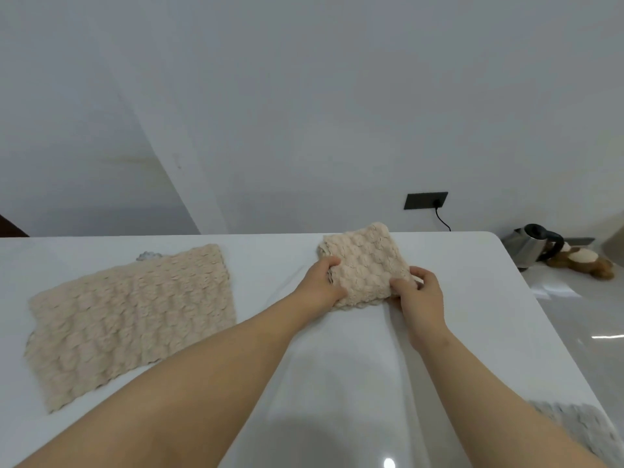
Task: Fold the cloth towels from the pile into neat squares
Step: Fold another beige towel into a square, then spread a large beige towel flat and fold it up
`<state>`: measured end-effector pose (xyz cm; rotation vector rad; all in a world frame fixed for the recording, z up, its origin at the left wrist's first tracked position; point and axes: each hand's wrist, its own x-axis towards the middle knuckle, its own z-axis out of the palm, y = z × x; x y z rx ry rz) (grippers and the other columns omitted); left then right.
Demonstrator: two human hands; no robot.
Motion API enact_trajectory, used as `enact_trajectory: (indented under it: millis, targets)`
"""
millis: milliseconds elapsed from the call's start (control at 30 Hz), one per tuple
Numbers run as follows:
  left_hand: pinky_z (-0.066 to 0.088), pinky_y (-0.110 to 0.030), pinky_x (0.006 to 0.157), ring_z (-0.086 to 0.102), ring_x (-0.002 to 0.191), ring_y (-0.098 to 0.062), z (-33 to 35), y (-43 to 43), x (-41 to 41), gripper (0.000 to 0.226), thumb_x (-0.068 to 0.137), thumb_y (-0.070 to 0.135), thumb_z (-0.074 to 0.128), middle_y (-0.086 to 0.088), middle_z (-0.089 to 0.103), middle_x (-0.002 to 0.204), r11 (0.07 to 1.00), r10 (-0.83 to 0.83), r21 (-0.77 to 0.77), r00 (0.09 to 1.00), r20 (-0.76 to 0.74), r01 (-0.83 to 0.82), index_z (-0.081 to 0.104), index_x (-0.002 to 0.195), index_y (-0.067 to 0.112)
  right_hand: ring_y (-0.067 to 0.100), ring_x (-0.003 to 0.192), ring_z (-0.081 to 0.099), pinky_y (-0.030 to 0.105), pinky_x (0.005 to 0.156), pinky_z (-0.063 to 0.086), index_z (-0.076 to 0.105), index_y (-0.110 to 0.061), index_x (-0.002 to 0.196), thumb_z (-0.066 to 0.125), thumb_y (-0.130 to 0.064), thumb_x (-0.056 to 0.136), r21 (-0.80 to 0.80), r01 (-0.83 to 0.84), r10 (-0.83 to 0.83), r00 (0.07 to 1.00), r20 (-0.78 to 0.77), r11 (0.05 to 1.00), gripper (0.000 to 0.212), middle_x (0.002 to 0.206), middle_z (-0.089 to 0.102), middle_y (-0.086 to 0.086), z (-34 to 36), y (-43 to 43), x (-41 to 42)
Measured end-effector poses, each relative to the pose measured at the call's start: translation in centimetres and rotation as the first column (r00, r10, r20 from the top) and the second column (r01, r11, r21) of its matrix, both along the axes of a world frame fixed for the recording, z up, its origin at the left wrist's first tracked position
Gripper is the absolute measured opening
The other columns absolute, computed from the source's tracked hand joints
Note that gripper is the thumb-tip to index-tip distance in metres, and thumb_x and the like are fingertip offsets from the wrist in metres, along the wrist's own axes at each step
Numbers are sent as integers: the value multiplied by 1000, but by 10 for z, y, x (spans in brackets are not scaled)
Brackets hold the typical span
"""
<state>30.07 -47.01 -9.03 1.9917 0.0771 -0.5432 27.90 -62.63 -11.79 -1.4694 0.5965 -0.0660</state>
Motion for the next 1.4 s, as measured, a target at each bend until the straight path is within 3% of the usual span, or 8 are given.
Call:
enact_trajectory:
  millis: [100,300,467,633,900,1167,1300,1400]
  targets:
    - [28,-18,99,35,131,-15,-5,-6,6,61,89,6,54,-2,25,148,994,-32,111,996,78,23,28,143,19,27,97,60,44,91,50,48,-18,110,58,-12,82,-137,-2,1,1000,-7,991,31,100,60,3,-5,-3,9]
    - [34,-20,86,44,93,-14,-16,-9,6,54,90,22,57,-5,31,131,970,24,236,989,143,-58,33,138,27,22,89,48,27,77,35,48,-7,122,62,-20,85,-454,10,-11,1000,1,891,42,116,54,16,-11,-3,15]
    - [33,-24,95,47,118,-23,-15,-4,-2,56,89,28,57,-8,31,136,970,82,217,989,121,-107,32,139,22,33,99,56,36,87,45,45,-5,123,64,-22,82,-363,85,-103,994,-31,928,48,115,51,16,-11,2,4]
    - [38,-31,97,42,123,-22,-11,15,-27,45,90,31,51,-6,37,134,891,-57,453,991,123,-4,40,132,18,26,91,53,34,81,43,49,-2,112,62,-14,82,-268,116,-149,983,-109,956,34,97,50,6,-6,12,-25]
    - [42,-33,90,42,120,-22,10,78,-92,39,95,27,41,-4,43,132,754,-306,636,945,117,166,39,132,20,23,92,50,30,78,37,50,-7,115,56,-14,88,-344,-182,99,965,-244,921,29,103,53,7,15,64,-100]
    - [38,-32,89,42,117,-23,10,177,-174,36,95,21,36,-5,45,128,627,-416,758,899,134,177,43,130,17,21,107,52,31,86,44,50,-16,119,49,-22,87,-573,-606,387,795,-468,552,33,114,55,2,27,150,-173]
    - [38,-33,89,41,116,-24,0,235,-208,35,94,19,37,-5,45,127,605,-434,774,892,125,186,44,129,16,18,110,48,25,83,41,49,-18,121,43,-23,89,-685,-659,431,740,-517,309,32,118,53,-1,29,208,-201]
    - [38,-32,88,41,116,-24,-4,280,-226,35,94,20,37,-4,45,127,604,-465,773,874,142,196,44,128,17,18,115,43,24,84,38,48,-20,121,41,-25,91,-736,-634,424,749,-510,236,31,123,50,-2,26,255,-220]
